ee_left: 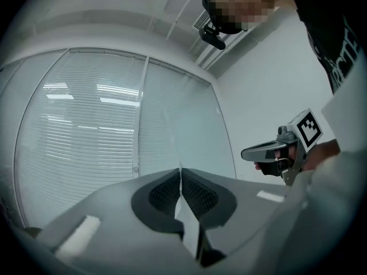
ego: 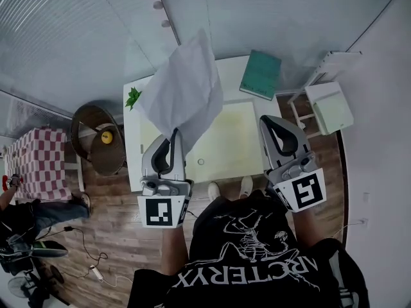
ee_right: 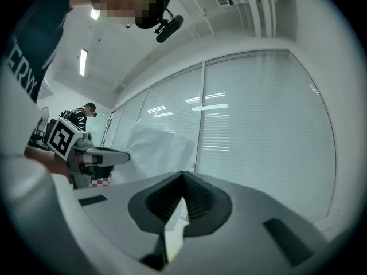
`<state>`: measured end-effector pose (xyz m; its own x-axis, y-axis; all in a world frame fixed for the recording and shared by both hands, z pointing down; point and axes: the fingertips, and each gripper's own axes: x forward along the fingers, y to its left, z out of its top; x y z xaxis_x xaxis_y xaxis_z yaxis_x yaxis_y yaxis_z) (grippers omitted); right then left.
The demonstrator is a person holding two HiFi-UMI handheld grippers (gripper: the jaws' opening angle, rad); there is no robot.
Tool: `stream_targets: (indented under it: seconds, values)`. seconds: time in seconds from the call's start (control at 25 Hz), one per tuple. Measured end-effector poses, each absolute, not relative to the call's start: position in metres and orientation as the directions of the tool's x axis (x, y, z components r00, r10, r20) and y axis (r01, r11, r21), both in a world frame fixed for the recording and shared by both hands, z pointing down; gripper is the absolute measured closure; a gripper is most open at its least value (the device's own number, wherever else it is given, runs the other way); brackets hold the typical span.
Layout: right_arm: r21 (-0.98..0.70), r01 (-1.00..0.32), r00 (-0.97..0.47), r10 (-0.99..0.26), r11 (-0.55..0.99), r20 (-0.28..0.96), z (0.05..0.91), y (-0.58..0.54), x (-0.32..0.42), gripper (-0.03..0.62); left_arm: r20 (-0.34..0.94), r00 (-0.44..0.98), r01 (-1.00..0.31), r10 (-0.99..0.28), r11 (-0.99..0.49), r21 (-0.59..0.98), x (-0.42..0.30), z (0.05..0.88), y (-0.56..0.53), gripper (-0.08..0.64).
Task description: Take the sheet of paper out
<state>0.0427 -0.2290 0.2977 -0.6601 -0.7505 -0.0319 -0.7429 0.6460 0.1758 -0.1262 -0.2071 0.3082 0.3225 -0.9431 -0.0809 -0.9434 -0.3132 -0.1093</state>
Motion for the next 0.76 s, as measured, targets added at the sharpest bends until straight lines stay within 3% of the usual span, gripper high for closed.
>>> stream_targets:
  seconds: [0.76]
  values:
    - [0.201, -0.747, -0.649, -0.761, 0.633, -0.016, 0.300, -0.230, 0.054, 0.581, -0.097, 0.328, -0.943, -0.940, -0.320, -0.093, -0.126, 0.308, -0.209, 0.549]
